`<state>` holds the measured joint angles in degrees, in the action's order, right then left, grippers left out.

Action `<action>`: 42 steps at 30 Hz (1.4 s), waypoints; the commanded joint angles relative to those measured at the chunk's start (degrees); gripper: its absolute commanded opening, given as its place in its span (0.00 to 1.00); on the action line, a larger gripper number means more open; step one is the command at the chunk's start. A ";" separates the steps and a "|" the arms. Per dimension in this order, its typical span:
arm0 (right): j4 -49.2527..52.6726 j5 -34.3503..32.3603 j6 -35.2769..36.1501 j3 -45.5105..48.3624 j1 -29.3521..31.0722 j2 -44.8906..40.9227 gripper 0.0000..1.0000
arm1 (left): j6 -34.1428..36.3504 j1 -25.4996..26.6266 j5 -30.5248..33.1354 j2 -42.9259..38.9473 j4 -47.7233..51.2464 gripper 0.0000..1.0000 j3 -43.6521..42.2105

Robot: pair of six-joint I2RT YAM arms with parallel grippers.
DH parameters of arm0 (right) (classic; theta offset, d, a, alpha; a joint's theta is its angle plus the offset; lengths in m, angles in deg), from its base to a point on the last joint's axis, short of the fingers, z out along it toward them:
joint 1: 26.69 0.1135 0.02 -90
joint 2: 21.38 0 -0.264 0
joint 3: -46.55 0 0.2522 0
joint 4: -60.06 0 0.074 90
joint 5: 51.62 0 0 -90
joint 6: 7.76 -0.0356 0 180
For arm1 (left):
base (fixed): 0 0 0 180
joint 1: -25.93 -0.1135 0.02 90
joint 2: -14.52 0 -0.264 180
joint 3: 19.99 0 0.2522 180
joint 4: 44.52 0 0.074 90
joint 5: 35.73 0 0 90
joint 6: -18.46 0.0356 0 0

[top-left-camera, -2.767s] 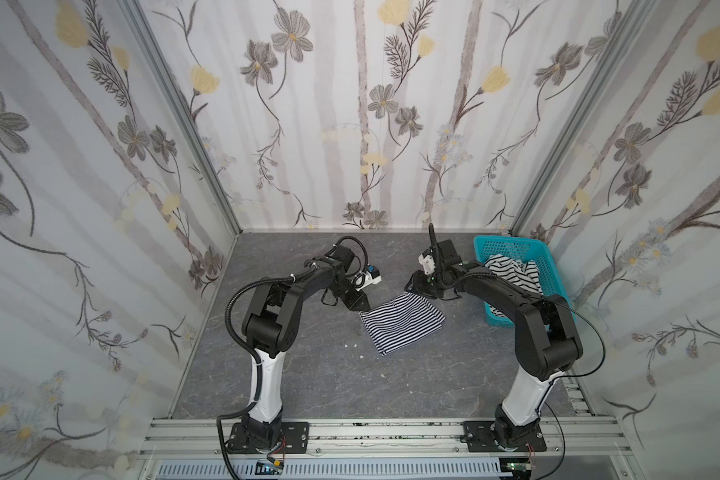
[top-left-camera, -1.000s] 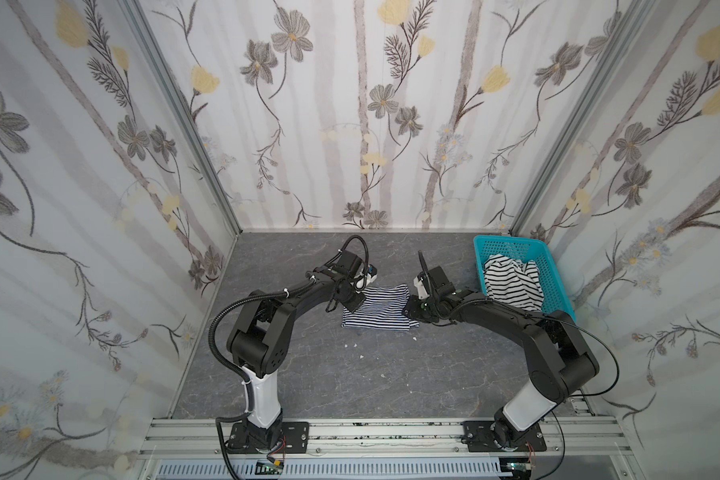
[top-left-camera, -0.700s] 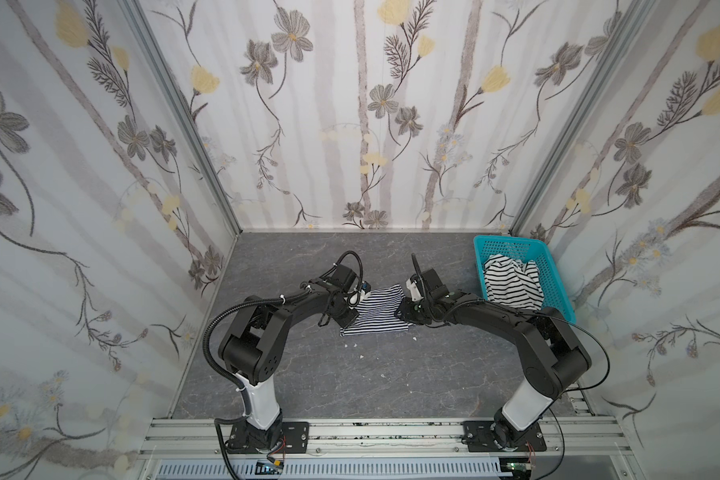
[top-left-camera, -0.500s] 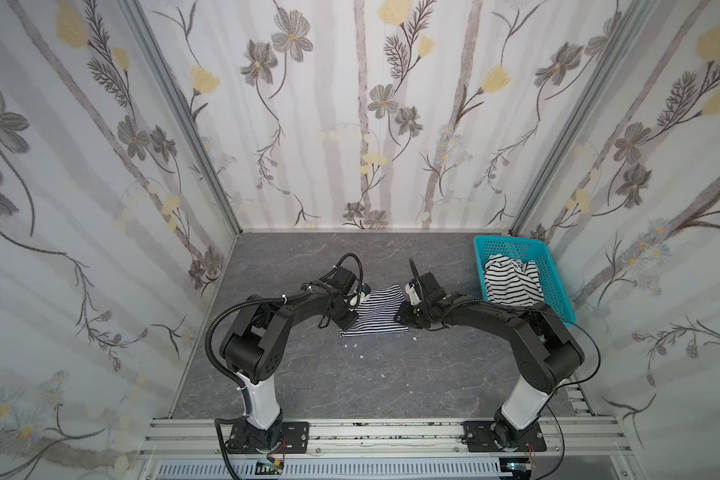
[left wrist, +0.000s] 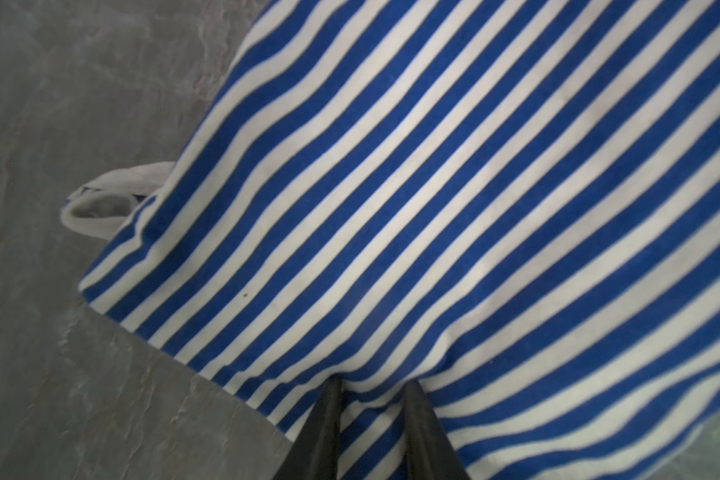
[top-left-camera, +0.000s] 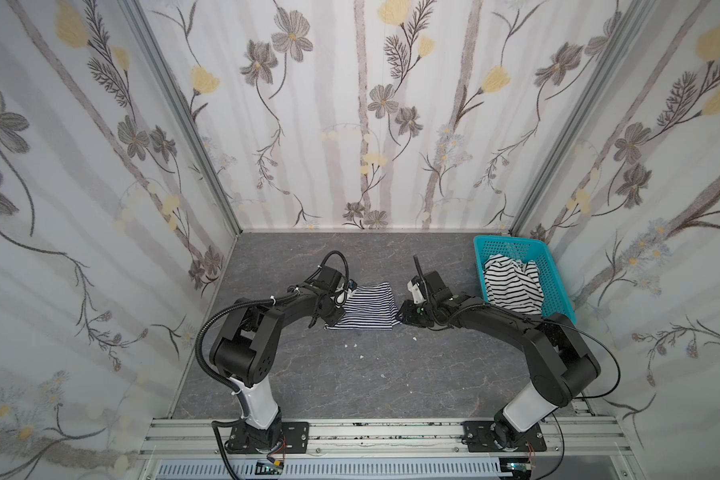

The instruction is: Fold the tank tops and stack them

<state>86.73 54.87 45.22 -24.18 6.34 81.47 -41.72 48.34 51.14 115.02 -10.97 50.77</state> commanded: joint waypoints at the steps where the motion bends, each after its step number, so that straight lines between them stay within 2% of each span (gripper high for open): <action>1: 0.32 -0.96 -0.46 -2.24 0.10 -0.46 0.35 | 7.75 -3.10 4.38 -2.64 5.08 0.28 -3.89; 6: 1.02 -1.46 -1.05 -4.50 -0.04 -0.14 0.35 | 15.25 -12.31 6.17 -7.06 5.16 0.28 -9.52; 14: 1.66 -3.02 -2.98 -4.68 -1.54 -3.64 0.36 | 36.11 -35.70 4.44 -11.49 5.26 0.27 -15.90; 17: 2.19 -2.96 -3.15 -4.82 -2.11 -4.64 0.36 | 42.09 -42.44 4.05 -11.52 5.26 0.27 -16.43; 23: 3.25 -3.31 -3.24 -4.64 -2.70 -6.11 0.36 | 54.03 -52.33 3.85 -13.80 5.40 0.26 -18.81; 27: 3.27 -3.57 -3.16 -3.81 -2.90 -7.04 0.36 | 59.28 -58.12 2.91 -13.97 5.35 0.25 -16.51; 30: 3.01 -3.48 -3.24 -3.25 -3.40 -7.30 0.36 | 61.87 -60.23 1.71 -12.79 5.33 0.25 -13.51; 34: 2.56 -3.24 -3.29 -3.08 -3.59 -7.40 0.36 | 61.20 -60.17 -0.41 -12.09 5.35 0.25 -10.35; 39: 2.32 -3.17 -3.41 -2.98 -3.66 -8.01 0.36 | 48.45 -55.10 -4.06 -16.11 6.24 0.28 -6.24; 42: 2.12 -3.23 -3.50 -2.64 -3.70 -8.17 0.36 | 43.68 -49.14 -5.77 -22.50 7.84 0.33 -9.40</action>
<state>89.83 51.96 42.18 -27.08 2.74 73.62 8.60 -4.46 49.30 96.16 -6.49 43.22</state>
